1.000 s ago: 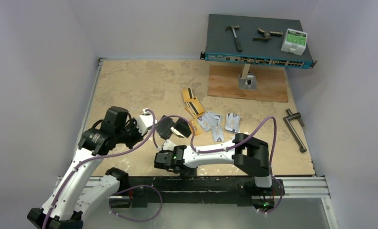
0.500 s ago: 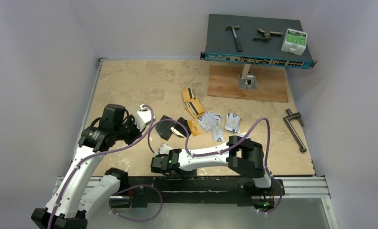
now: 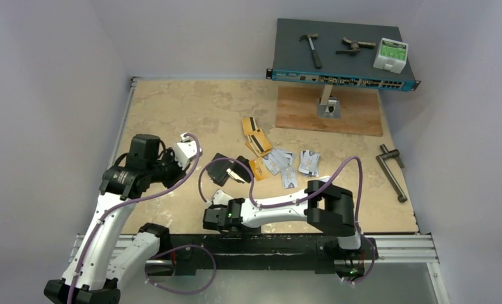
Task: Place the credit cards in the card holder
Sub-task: Close the card holder at the corner of the board.
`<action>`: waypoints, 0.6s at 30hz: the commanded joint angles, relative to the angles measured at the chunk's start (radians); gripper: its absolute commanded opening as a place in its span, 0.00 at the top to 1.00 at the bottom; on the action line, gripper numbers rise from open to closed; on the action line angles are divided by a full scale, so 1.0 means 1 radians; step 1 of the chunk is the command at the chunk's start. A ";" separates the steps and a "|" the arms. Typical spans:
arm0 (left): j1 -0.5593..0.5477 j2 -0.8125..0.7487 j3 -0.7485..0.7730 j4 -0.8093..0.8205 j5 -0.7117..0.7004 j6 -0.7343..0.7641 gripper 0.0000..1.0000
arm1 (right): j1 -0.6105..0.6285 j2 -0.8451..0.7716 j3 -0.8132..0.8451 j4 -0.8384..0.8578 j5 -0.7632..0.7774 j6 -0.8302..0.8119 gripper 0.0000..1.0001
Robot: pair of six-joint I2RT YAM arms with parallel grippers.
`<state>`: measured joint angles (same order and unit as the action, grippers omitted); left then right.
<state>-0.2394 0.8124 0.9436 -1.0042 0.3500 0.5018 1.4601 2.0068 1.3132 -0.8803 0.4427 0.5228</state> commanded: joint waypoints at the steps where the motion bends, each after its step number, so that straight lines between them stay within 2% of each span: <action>1: 0.012 -0.005 0.071 -0.018 0.047 0.012 1.00 | 0.007 0.262 -0.218 0.542 -0.511 0.205 0.67; 4: 0.014 -0.003 0.094 -0.043 0.056 0.009 1.00 | 0.005 0.200 -0.190 0.473 -0.451 0.205 0.48; 6: 0.016 0.001 0.111 -0.059 0.058 0.008 0.97 | -0.004 0.129 -0.168 0.418 -0.398 0.206 0.31; 9: 0.023 0.013 0.144 -0.088 0.062 0.009 0.95 | -0.029 0.024 -0.132 0.334 -0.315 0.196 0.22; 15: 0.046 0.033 0.196 -0.111 0.056 0.010 0.94 | -0.043 -0.143 0.022 0.136 -0.202 0.156 0.16; 16: 0.049 0.037 0.204 -0.111 0.054 0.008 0.94 | -0.046 -0.174 0.045 0.117 -0.188 0.155 0.13; 17: 0.049 0.043 0.214 -0.111 0.053 0.003 0.94 | -0.053 -0.205 0.061 0.098 -0.173 0.155 0.03; 18: 0.050 0.051 0.223 -0.110 0.055 -0.001 0.94 | -0.065 -0.238 0.068 0.086 -0.158 0.158 0.01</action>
<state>-0.2020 0.8467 1.1038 -1.1027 0.3828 0.5011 1.3949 1.8683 1.3067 -0.8536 0.3599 0.6212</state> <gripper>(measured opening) 0.055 0.934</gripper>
